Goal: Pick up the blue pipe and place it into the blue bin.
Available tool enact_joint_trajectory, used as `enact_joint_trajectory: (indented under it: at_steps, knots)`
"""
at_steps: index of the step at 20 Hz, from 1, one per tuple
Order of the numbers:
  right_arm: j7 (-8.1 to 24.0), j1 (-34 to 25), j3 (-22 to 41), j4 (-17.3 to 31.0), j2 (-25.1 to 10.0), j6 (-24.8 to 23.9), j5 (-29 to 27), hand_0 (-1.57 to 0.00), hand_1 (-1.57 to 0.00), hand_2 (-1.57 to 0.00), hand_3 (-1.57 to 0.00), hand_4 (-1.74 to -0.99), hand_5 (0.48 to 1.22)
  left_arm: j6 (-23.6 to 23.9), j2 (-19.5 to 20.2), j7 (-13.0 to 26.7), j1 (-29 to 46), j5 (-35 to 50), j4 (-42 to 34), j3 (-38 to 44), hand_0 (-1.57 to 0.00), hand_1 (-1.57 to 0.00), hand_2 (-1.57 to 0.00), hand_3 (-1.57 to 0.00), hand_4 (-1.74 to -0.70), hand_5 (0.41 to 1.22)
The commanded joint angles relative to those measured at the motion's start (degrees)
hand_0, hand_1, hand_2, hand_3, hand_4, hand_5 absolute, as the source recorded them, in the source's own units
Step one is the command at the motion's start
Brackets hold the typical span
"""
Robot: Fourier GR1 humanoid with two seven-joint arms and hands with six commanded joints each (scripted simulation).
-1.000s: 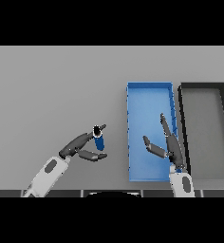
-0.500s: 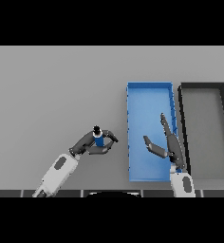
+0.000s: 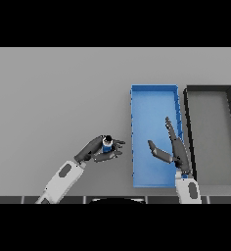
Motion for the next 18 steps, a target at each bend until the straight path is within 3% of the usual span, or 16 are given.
enact_joint_trajectory:
  at_steps: [1, 5, 10, 14, 18]
  knots:
    - [0.09, -0.25, -0.44, 0.16, -0.41, 0.04, -0.16, 0.00, 0.00, 0.00, 0.00, -1.187, 0.603, 0.70, -0.73, 0.21, -0.27, -0.04, -1.03, -0.14, -1.48, -1.49, -1.50, -1.42, -1.71, 1.190]
    - [-0.52, -0.71, -0.58, 1.26, -0.27, -0.71, 0.65, 0.00, 0.00, 0.00, 0.00, -1.172, 0.603, 0.53, -1.42, 1.12, -1.74, 1.29, -5.30, -0.42, -1.53, -1.54, -1.54, -1.46, -1.73, 1.208]
    - [-2.88, 0.04, -1.08, 0.75, -1.24, -0.23, 0.27, 0.00, 0.00, 0.00, 0.00, -1.141, 0.603, 0.70, -0.79, 6.29, -2.92, 1.67, -10.79, -1.49, -1.56, -1.56, -1.56, -1.49, -1.74, 1.217]
    - [-3.43, 0.40, -1.27, 0.70, -1.24, -0.80, 0.64, 0.00, 0.00, 0.00, 0.00, -1.127, 0.605, 1.13, -1.01, 9.39, -3.36, 1.11, -11.01, -1.97, -1.57, -1.57, -1.57, -1.50, -1.74, 1.219]
    - [-3.41, 2.69, -0.55, -0.81, -0.09, -2.26, 1.87, 0.00, 0.00, 0.00, 0.00, -1.178, 0.605, 0.73, -0.39, 8.97, -2.67, 0.73, -11.33, -2.30, -1.57, -1.57, -1.57, -1.49, -1.74, 1.219]
